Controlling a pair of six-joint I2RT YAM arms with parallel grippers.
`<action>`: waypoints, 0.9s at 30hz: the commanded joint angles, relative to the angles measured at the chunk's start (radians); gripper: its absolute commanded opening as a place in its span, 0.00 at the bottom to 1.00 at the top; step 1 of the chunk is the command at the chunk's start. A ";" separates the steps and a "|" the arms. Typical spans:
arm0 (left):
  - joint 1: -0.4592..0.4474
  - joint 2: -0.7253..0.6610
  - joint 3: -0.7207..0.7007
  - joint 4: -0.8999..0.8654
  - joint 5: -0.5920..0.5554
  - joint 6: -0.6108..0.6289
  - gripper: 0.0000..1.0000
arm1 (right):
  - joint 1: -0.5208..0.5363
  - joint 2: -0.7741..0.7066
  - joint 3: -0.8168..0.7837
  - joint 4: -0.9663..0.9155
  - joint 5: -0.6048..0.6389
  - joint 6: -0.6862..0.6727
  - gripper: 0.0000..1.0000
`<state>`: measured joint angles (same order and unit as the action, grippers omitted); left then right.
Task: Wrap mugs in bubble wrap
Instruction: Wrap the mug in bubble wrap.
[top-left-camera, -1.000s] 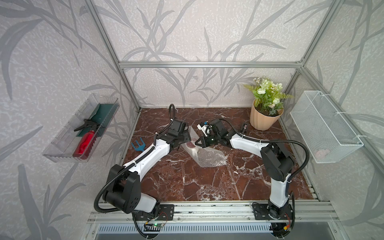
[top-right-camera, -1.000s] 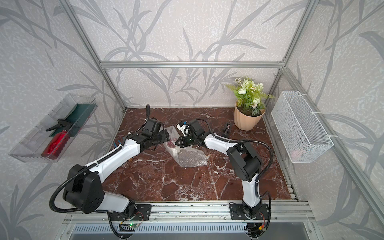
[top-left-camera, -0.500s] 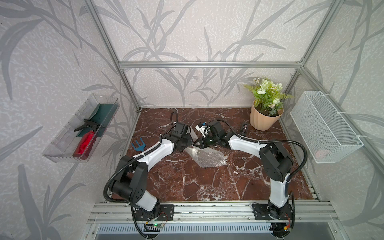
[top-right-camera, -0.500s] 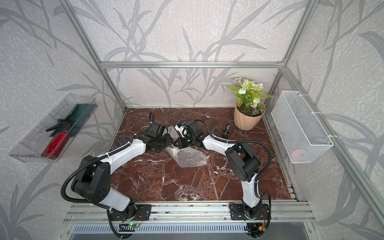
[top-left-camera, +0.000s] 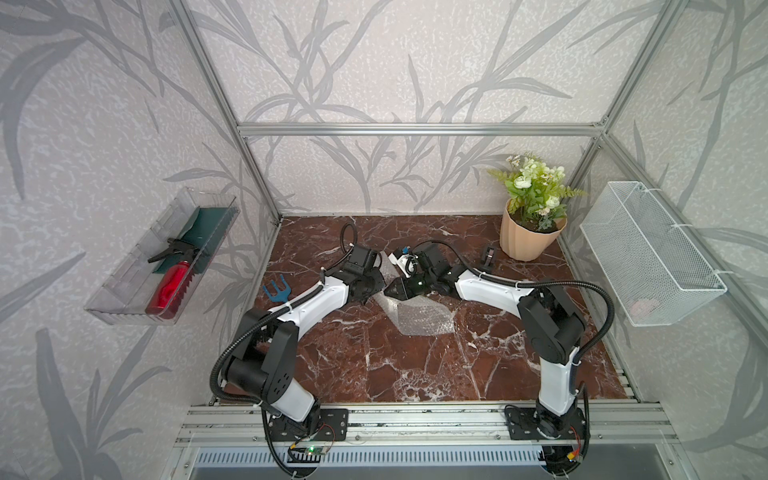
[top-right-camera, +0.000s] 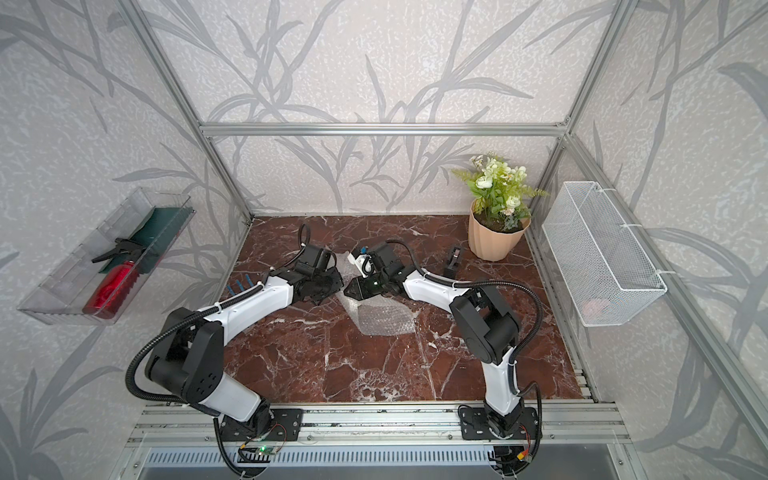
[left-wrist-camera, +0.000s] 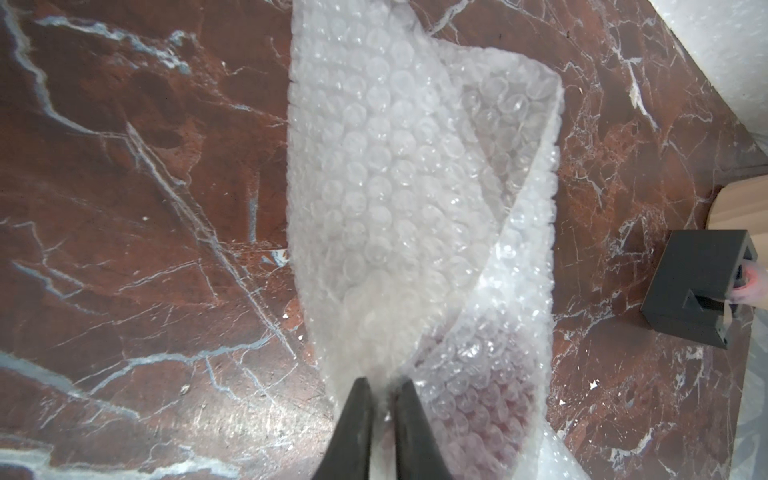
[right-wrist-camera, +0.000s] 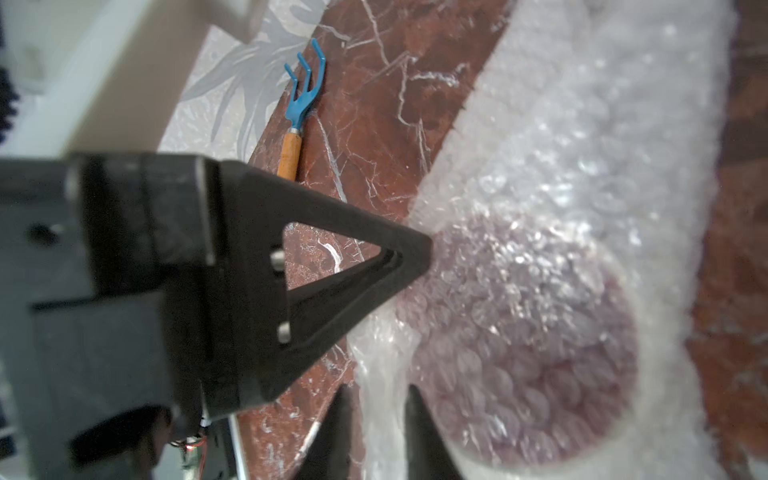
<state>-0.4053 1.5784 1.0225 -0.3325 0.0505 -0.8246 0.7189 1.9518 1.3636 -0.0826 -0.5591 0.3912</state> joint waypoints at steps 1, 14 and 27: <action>-0.004 0.028 0.030 -0.014 -0.012 0.005 0.09 | -0.013 -0.097 0.053 -0.134 0.066 -0.073 0.42; -0.004 0.051 0.044 -0.015 -0.015 0.027 0.09 | -0.070 0.091 0.361 -0.471 0.252 -0.277 0.78; -0.004 0.055 0.042 -0.002 -0.011 0.025 0.11 | -0.023 0.240 0.384 -0.467 0.266 -0.278 0.70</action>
<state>-0.4057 1.6070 1.0485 -0.3271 0.0509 -0.8036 0.6785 2.1792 1.7374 -0.5049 -0.3122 0.1284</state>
